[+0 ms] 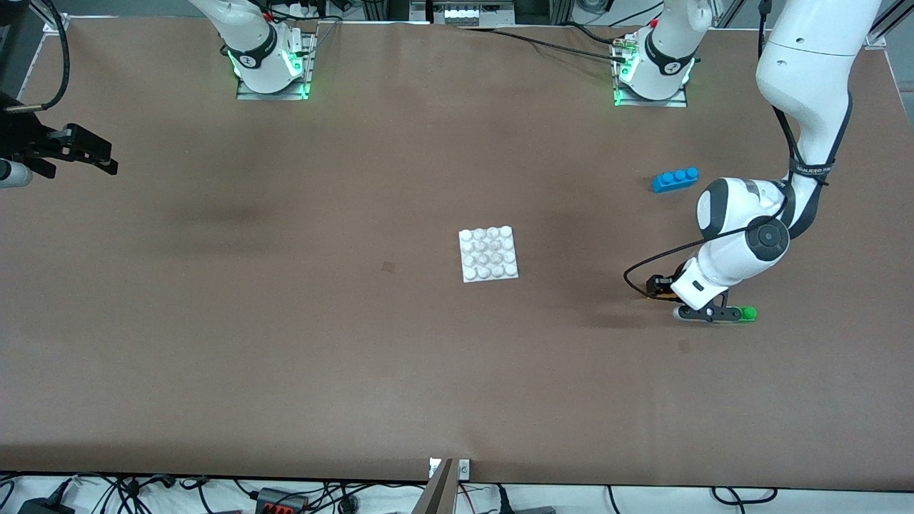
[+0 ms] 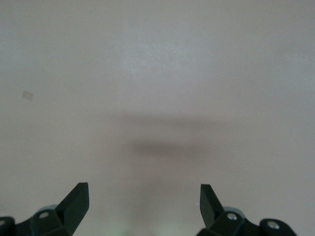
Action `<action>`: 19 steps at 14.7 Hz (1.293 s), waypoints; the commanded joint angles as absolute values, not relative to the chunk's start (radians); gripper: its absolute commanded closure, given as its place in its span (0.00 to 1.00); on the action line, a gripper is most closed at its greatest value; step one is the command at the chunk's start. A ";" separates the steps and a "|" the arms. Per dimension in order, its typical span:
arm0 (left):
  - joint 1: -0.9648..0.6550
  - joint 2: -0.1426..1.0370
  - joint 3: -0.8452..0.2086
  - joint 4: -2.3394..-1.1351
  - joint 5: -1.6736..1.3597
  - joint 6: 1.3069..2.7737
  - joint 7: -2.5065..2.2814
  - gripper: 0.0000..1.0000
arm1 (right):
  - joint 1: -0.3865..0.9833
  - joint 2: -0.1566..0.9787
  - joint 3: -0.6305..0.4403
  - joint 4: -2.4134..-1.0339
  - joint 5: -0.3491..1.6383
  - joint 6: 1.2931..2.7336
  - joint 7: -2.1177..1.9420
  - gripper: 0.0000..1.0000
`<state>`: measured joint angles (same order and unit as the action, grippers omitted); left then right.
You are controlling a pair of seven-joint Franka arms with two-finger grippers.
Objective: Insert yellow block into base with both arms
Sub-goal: 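Lift the yellow block with the left gripper, then carry the yellow block over the white base plate with the left gripper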
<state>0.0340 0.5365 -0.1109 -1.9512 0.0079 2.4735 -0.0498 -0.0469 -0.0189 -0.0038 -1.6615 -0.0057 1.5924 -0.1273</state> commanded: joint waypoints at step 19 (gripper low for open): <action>-0.210 0.419 -0.581 -1.739 0.189 2.102 -1.006 0.43 | -0.043 -0.015 -0.005 -1.641 -0.009 1.566 -0.123 0.00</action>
<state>-0.1341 0.4161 -0.5894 -1.6969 0.0829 2.0072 -0.8007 -0.0468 -0.0189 -0.0043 -1.6610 -0.0057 1.5872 -0.1273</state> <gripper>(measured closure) 0.313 0.000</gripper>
